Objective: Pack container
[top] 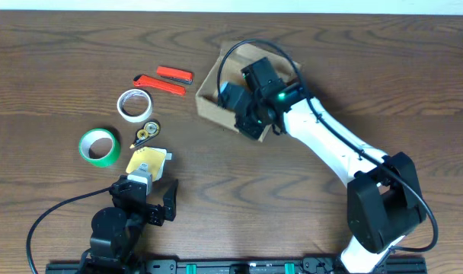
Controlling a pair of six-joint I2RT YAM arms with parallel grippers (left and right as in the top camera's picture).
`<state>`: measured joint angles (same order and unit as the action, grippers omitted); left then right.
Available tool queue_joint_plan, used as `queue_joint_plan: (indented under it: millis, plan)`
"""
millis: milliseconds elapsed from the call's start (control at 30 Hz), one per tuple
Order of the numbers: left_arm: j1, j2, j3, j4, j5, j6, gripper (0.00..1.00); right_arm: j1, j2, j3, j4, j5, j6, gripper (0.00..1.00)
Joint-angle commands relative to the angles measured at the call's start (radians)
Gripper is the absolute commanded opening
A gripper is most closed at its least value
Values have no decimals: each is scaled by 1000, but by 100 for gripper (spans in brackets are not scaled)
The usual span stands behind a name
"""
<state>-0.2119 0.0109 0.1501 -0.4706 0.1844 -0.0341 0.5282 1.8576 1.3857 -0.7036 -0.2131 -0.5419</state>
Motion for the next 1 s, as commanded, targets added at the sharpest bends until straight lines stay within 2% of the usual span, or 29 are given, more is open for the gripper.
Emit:
queue_joint_plan:
  millis: [0,200,733,967]
  plan:
    - [1,-6,-16,0,10,-14,95,-12,-21,11,-37,-5,-128,1]
    - [1,-6,-16,0,11,-14,95,-32,-21,11,-172,-12,-267,1]
    - [1,-6,-16,0,11,-14,95,-173,-21,11,-332,-303,-624,1]
    - [1,-6,-16,0,11,-14,95,-182,-21,11,-345,-315,-673,1]
